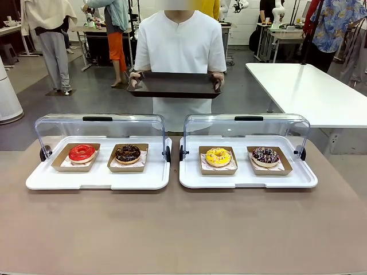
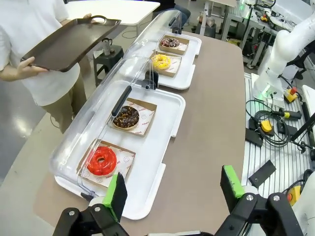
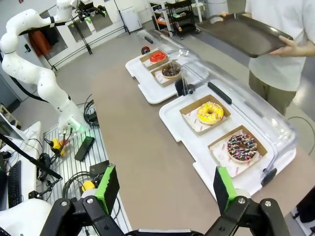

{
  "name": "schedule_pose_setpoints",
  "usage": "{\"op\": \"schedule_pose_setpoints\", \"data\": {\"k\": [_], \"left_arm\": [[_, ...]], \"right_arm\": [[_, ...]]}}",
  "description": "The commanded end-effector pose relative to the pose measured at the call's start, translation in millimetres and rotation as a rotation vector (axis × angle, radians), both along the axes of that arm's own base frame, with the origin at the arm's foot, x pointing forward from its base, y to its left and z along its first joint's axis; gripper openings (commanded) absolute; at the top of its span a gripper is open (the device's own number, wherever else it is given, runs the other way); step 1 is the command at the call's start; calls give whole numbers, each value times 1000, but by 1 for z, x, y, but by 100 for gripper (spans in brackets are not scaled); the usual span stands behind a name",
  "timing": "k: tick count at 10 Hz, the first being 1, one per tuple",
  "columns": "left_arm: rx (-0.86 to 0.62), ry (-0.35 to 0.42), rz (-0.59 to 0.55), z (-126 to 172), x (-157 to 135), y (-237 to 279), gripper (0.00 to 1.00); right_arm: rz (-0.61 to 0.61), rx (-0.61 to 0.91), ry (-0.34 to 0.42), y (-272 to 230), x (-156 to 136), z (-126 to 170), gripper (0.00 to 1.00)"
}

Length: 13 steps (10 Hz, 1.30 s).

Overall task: Provide the desired donut to the person.
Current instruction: Pick up and lift the Paper togo box containing the Donut pointed at by the person.

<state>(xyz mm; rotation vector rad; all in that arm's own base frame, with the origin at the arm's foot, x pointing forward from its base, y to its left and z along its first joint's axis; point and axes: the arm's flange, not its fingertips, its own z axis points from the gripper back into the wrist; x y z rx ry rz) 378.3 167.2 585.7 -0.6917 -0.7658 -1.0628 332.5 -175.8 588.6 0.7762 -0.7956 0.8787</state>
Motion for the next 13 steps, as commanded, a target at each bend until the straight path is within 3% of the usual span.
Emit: {"op": "schedule_pose_setpoints", "data": {"k": [1, 13], "left_arm": [[-8, -5, -5, 3, -1, 1, 100], [-8, -5, -5, 3, -1, 1, 100]], "right_arm": [[9, 9, -6, 1, 2, 0, 100], [9, 9, -6, 1, 2, 0, 100]]}}
